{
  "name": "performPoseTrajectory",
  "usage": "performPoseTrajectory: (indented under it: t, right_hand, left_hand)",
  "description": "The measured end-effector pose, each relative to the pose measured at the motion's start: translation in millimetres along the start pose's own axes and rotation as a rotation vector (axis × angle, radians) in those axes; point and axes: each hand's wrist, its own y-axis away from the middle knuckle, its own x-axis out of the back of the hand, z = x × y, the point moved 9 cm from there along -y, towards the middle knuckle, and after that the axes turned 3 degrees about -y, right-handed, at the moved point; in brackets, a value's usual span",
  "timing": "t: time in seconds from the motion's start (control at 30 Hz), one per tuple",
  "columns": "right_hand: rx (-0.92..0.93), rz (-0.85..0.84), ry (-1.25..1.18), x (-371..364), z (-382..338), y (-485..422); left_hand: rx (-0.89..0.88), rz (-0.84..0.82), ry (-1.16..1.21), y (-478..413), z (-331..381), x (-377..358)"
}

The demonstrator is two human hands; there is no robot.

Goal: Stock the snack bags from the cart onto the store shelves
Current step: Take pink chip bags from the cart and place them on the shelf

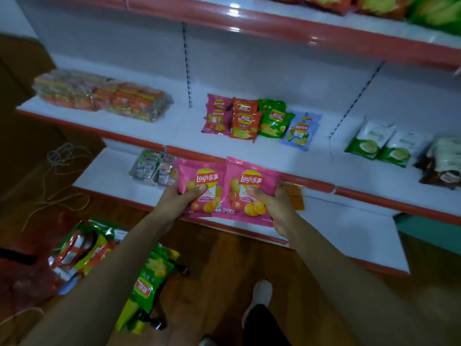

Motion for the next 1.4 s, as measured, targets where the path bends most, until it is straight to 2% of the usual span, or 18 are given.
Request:
performPoseTrajectory:
  t: [0.23,0.43,0.67,0.97,1.23,1.4]
  right_hand:
    - [0.07,0.114,-0.089,48,-29,4]
    - [0.085,0.105,-0.17,70,-67,-11]
    - [0.127,0.074,-0.175,84,-106,-37]
    - [0.024,0.006,-0.123,88,-89,-86]
    - [-0.118,-0.051,-0.183,59,-58,-129]
    - [-0.155,-0.053,-0.166,29,-54,-170]
  left_hand:
    - [-0.041,-0.067,-0.089,-18,42,-50]
    - [-0.107,-0.126,-0.1,-35,91,-88]
    - [-0.16,-0.106,-0.125,-55,130,-108]
    - [-0.111,0.013,-0.119,-72,113,-102]
    - [-0.006,0.146,-0.113,-105,76,-57]
    - [0.025,0.164,-0.128,-148,73,-22]
